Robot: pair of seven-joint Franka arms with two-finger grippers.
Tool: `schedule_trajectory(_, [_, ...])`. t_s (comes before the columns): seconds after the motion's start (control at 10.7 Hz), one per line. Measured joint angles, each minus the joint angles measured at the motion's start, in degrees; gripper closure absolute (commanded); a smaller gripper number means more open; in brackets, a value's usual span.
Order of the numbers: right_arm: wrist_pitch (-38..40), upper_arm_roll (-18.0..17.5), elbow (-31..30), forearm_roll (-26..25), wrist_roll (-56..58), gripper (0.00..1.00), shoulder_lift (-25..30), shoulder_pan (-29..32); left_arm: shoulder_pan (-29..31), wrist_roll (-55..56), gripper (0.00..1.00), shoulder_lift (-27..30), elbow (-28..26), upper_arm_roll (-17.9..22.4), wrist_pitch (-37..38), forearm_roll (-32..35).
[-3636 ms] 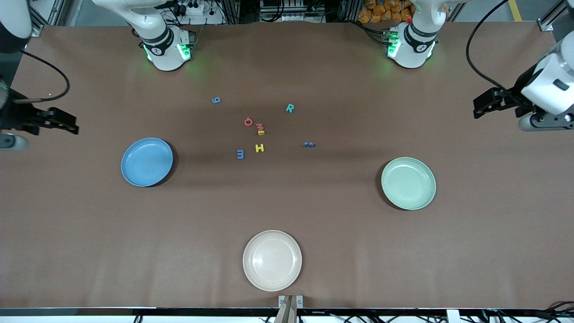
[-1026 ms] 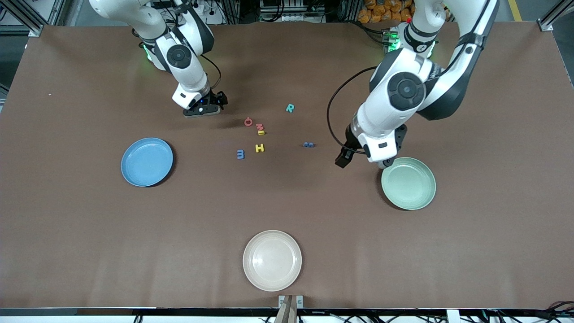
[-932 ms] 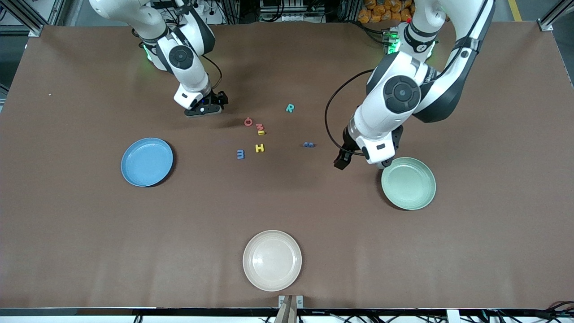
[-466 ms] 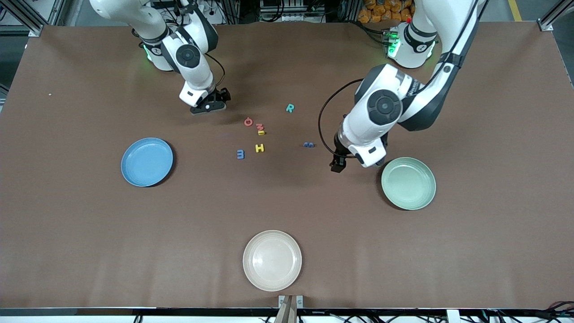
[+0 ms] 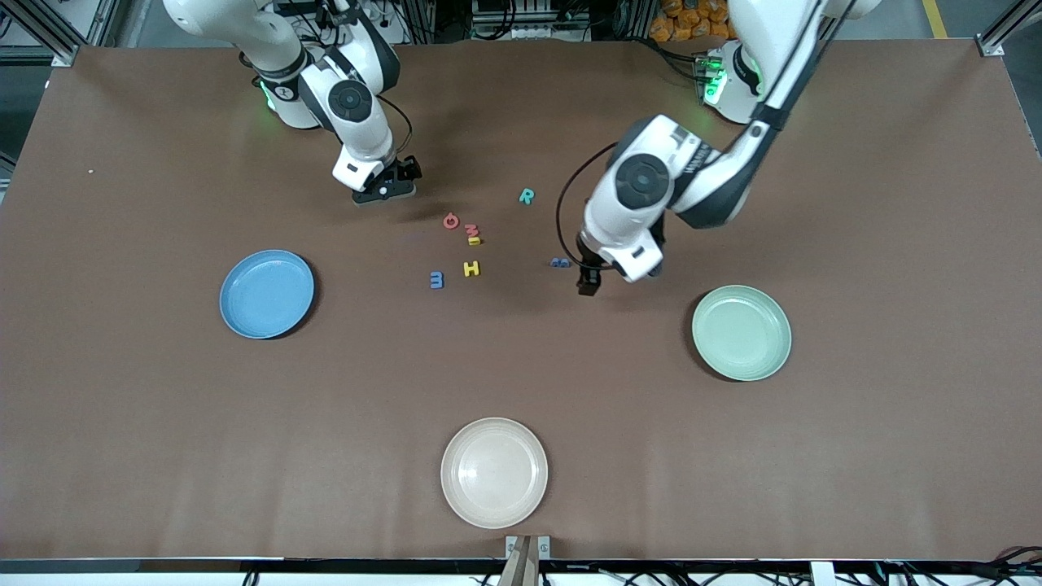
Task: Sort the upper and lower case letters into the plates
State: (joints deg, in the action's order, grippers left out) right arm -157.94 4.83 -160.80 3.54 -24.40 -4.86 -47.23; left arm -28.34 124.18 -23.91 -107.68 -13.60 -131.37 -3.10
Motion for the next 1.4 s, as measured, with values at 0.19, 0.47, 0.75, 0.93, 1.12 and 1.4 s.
schedule_trajectory(0.19, [-3.81, -0.01, -0.50, 0.00, -0.01, 0.00, -2.53, -1.23, -2.04, 4.38, 0.00, -1.17, -1.42, 0.02, -2.65, 1.37])
schedule_trajectory(0.47, [-4.48, 0.00, -0.47, 0.00, -0.04, 0.00, -3.02, -1.46, -3.63, 9.89, 0.00, -3.64, -4.49, 0.03, -9.17, 5.62])
schedule_trajectory(0.75, [-3.34, 0.00, -0.33, -0.03, 0.55, 0.00, -2.88, -1.51, -4.81, 11.72, 0.00, -5.88, -5.60, 0.04, -12.36, 6.22])
schedule_trajectory(0.93, [0.55, 0.00, -0.28, -0.02, 2.71, 0.00, -2.09, -1.52, -5.50, 14.05, 0.00, -6.65, -5.68, 0.05, -12.59, 8.64])
schedule_trajectory(1.12, [2.43, 0.02, -0.29, -0.02, 3.21, 0.00, -1.17, -1.52, -5.81, 15.43, 0.00, -7.14, -5.74, 0.07, -13.07, 10.44])
schedule_trajectory(1.4, [2.43, 0.02, -0.29, -0.02, 3.23, 0.31, -1.17, -1.52, -5.81, 15.43, 0.04, -8.58, -5.80, 0.40, -15.81, 10.61])
